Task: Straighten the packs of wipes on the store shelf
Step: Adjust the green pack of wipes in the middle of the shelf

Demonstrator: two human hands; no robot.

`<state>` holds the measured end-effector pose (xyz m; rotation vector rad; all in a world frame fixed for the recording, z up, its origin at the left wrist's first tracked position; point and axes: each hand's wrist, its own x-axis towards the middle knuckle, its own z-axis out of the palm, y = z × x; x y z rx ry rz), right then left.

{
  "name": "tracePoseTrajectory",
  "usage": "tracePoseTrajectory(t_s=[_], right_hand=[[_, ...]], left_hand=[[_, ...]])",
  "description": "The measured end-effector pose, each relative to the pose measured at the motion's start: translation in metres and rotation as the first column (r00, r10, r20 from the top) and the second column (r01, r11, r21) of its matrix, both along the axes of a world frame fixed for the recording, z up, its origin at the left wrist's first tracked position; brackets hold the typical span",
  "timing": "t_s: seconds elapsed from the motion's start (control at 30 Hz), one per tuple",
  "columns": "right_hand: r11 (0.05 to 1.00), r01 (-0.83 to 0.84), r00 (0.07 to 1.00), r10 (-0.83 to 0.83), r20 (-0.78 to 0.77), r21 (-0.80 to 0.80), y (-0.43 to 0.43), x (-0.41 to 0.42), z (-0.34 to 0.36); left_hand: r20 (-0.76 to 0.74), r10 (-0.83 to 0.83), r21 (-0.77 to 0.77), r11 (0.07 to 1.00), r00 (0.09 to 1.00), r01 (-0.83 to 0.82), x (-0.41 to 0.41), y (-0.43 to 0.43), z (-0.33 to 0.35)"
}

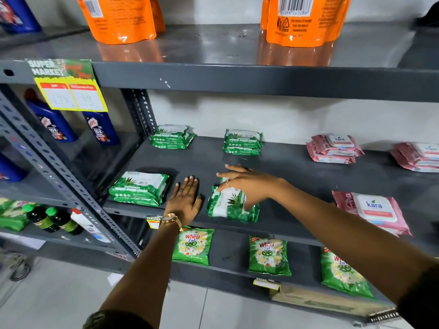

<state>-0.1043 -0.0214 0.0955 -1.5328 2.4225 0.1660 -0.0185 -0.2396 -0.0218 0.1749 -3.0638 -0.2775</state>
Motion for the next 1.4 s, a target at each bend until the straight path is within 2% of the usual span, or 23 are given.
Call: tracePoseTrajectory(t_s=[0.1, 0.27, 0.37, 0.63, 0.9, 1.0, 1.07, 1.13, 1.17, 1.2, 1.27, 1.33, 1.4], right_hand=[[0.979, 0.195, 0.979, -0.19, 0.076, -0.066, 0.001, 0.0, 0.002], [0.916, 0.361, 0.906, -0.389, -0.169, -0.173, -0.007, 0.024, -0.007], [0.88, 0.432, 0.871, -0.464, -0.162, -0.197, -0.009, 0.029, -0.012], [0.86, 0.472, 0.881, -0.449, 0.153, -0.193, -0.004, 0.026, -0.007], [0.85, 0.499, 0.863, -0.47, 0.184, -0.17, 0.0, 0.029, -0.014], [0.839, 0.5, 0.863, -0.459, 0.212, -0.214, 0.009, 0.04, -0.014], [0.767, 0.555, 0.829, -0.482, 0.284, -0.322, 0.022, 0.048, -0.013], [0.671, 0.605, 0.796, -0.518, 0.314, -0.429, 0.044, 0.053, -0.013], [0.625, 0.623, 0.779, -0.55, 0.302, -0.47, 0.057, 0.055, -0.013], [0.579, 0.645, 0.753, -0.593, 0.285, -0.499, 0.072, 0.054, -0.013], [0.497, 0.695, 0.678, -0.693, 0.244, -0.52, 0.104, 0.05, -0.012], [0.421, 0.731, 0.594, -0.78, 0.196, -0.538, 0.135, 0.045, -0.011], [0.353, 0.755, 0.502, -0.853, 0.141, -0.553, 0.165, 0.043, -0.012]], left_hand=[[-0.011, -0.006, 0.011, 1.0, 1.0, 0.006, 0.0, 0.0, -0.001], [-0.018, 0.007, 0.023, 1.0, 1.0, -0.006, -0.001, -0.002, -0.005], [-0.013, 0.009, 0.017, 1.0, 1.0, -0.008, -0.002, -0.002, -0.005], [0.005, 0.006, 0.013, 1.0, 1.0, -0.007, -0.002, -0.003, -0.006], [-0.02, 0.006, 0.058, 0.998, 1.0, -0.005, 0.0, -0.005, -0.007], [0.051, 0.061, 0.189, 0.98, 0.997, -0.07, -0.005, 0.0, 0.005], [0.075, 0.152, 0.408, 0.897, 0.986, -0.169, -0.009, 0.011, 0.025], [-0.04, 0.259, 0.533, 0.823, 0.965, -0.199, -0.008, 0.029, 0.043], [-0.135, 0.284, 0.538, 0.825, 0.949, -0.17, -0.005, 0.041, 0.051], [-0.225, 0.273, 0.53, 0.84, 0.935, -0.118, -0.001, 0.055, 0.058], [-0.333, 0.143, 0.445, 0.895, 0.932, 0.021, 0.008, 0.084, 0.065], [-0.348, -0.038, 0.259, 0.956, 0.937, 0.136, 0.011, 0.108, 0.063], [-0.296, -0.13, 0.121, 0.978, 0.946, 0.173, 0.011, 0.125, 0.054]])
